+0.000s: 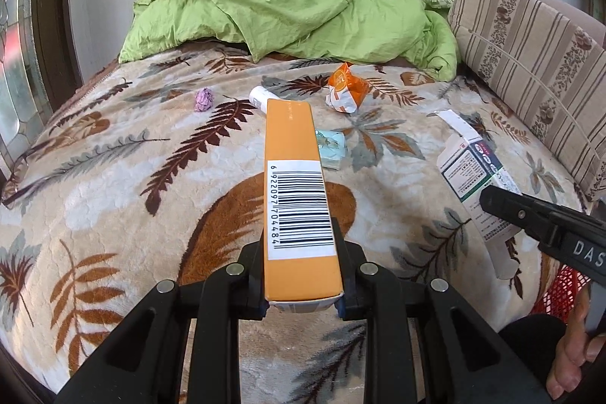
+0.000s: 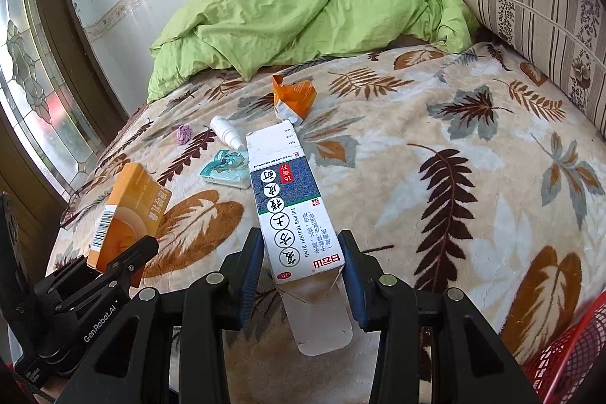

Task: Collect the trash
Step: 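Lift both boxes and carry them toward the red basket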

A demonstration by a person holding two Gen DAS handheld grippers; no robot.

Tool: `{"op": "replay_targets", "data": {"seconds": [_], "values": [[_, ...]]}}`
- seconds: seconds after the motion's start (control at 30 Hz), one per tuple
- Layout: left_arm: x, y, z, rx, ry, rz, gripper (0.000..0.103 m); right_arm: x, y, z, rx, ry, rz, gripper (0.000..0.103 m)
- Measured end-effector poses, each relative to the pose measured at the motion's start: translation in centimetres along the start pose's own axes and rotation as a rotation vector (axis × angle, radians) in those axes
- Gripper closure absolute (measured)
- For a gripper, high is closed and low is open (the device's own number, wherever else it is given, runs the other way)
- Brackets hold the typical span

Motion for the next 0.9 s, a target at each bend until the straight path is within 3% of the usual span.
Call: {"op": "replay_targets", "data": {"seconds": [0.37, 0.9], "values": [[-1.9, 0.1, 0.6, -0.032, -0.074, -0.026, 0.08, -0.9, -0.4, -0.1, 0.06, 0.025, -0.02, 0.06], [-4.8, 1.2, 1.8, -0.05, -0.154, -0.015, 0.08, -4.9, 0.3, -2.3, 0.06, 0.096, 0.018, 0.06]]}}
Point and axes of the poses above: each gripper's, at about its wrist camera, not at the fingertips, and x roughly the way its jaws point, z to its right, y to its top, the point moved 10 cm from there along x, roughly the way its jaws point, and after that the axes turned 13 degrees about y, right-handed, at the moved point
